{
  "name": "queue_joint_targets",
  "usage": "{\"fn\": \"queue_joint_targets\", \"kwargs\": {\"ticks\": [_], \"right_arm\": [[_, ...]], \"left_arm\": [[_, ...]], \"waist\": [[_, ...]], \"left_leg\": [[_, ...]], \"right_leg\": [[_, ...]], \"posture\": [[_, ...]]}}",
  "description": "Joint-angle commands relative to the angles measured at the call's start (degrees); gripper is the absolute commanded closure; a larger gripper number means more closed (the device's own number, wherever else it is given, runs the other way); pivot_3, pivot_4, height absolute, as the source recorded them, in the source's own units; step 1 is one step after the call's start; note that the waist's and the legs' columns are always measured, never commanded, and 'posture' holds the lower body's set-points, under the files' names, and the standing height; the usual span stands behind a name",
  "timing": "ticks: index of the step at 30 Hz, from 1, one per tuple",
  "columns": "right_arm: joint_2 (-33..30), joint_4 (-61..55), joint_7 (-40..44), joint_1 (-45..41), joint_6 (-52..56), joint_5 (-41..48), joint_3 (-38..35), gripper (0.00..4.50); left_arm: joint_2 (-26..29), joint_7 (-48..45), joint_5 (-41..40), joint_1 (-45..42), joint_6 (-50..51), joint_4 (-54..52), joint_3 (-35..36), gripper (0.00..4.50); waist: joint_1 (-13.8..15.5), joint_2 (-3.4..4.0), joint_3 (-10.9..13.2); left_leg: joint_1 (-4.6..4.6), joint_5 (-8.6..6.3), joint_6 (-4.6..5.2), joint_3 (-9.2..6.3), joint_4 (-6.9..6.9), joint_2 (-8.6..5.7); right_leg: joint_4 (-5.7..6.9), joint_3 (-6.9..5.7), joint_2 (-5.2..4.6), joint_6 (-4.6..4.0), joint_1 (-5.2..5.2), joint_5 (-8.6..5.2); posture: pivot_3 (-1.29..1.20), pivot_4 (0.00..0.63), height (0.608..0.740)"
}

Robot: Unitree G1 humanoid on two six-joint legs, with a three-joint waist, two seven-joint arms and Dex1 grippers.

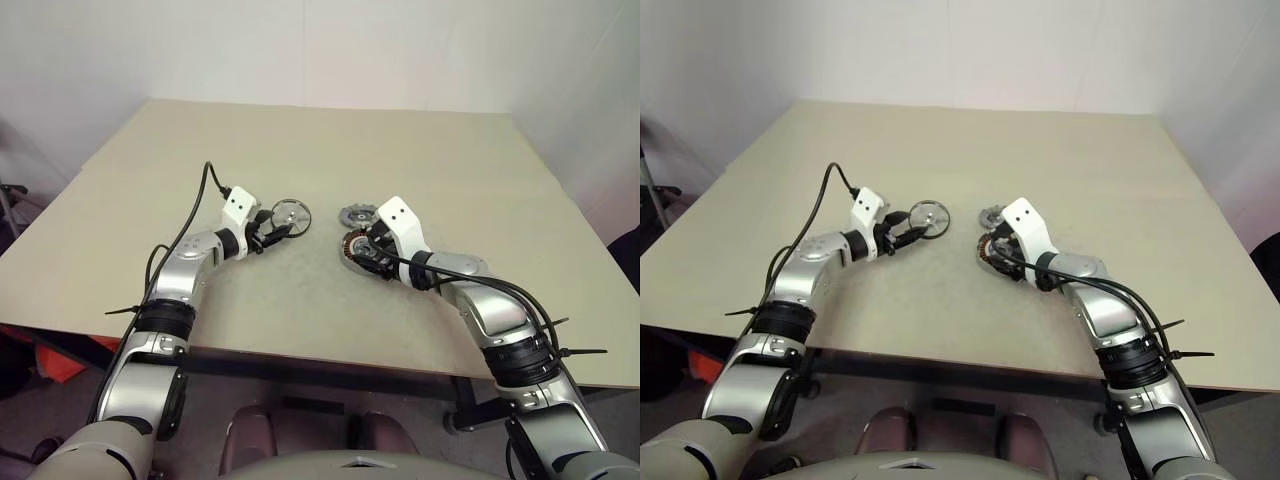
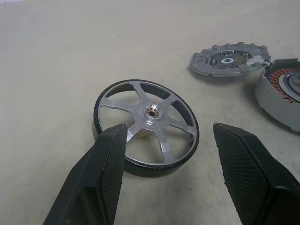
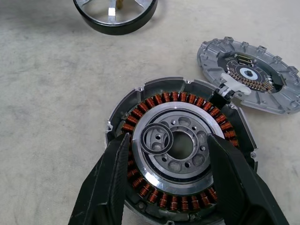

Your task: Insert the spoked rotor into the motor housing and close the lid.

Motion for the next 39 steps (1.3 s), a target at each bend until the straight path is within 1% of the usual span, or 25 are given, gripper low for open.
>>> {"fn": "queue_joint_targets", "kwargs": {"ticks": [1,5,19,24,39], "right_arm": [[0.12,-0.30,-0.02,-1.06,-0.82,-0.29,-0.32,2.50],[0.17,-0.31,-0.10,-1.34,-0.82,-0.25,-0.62,3.85],[-1.38,-0.44,0.03,-2.54,-0.91,0.01,-2.72,3.85],[-1.29,1.03,-0.08,-1.90,-1.66,-0.32,-2.23,3.85],[-0.59,0.50,0.03,-1.34,-1.16,-0.34,-1.30,3.85]], "left_arm": [[0.34,0.38,-0.66,-0.05,-0.53,-2.42,0.24,1.41],[0.32,0.46,-0.67,-0.02,-0.41,-2.38,0.07,1.41],[0.28,0.48,-0.57,-0.32,-0.54,-1.36,-0.27,1.41],[0.46,0.51,-0.50,-0.43,-0.62,-1.22,-0.23,1.41],[0.88,0.70,-0.26,-0.44,-0.91,-0.75,-0.15,1.41]], "waist": [[0.00,0.00,0.00],[0.00,0.00,0.00],[0.03,0.00,0.00],[0.03,0.00,0.00],[0.04,0.00,0.00]], "left_leg": [[0.00,0.00,0.00,0.00,0.00,0.00],[0.00,0.00,0.00,0.00,0.00,0.00],[0.00,0.02,-0.01,0.00,0.01,0.00],[0.01,0.02,0.00,0.00,0.01,0.00],[0.02,0.03,0.01,0.00,0.02,0.00]], "right_leg": [[0.00,0.00,0.00,0.00,0.00,0.00],[0.00,0.00,0.00,0.00,0.00,0.00],[0.03,-0.01,0.00,0.00,0.00,0.00],[0.04,-0.01,0.00,0.00,0.00,0.00],[0.07,-0.01,0.00,-0.01,0.00,0.01]], "posture": [[0.00,0.000,0.740],[0.00,0.000,0.740],[0.00,0.000,0.740],[0.00,0.000,0.740],[0.00,0.000,0.740]]}}
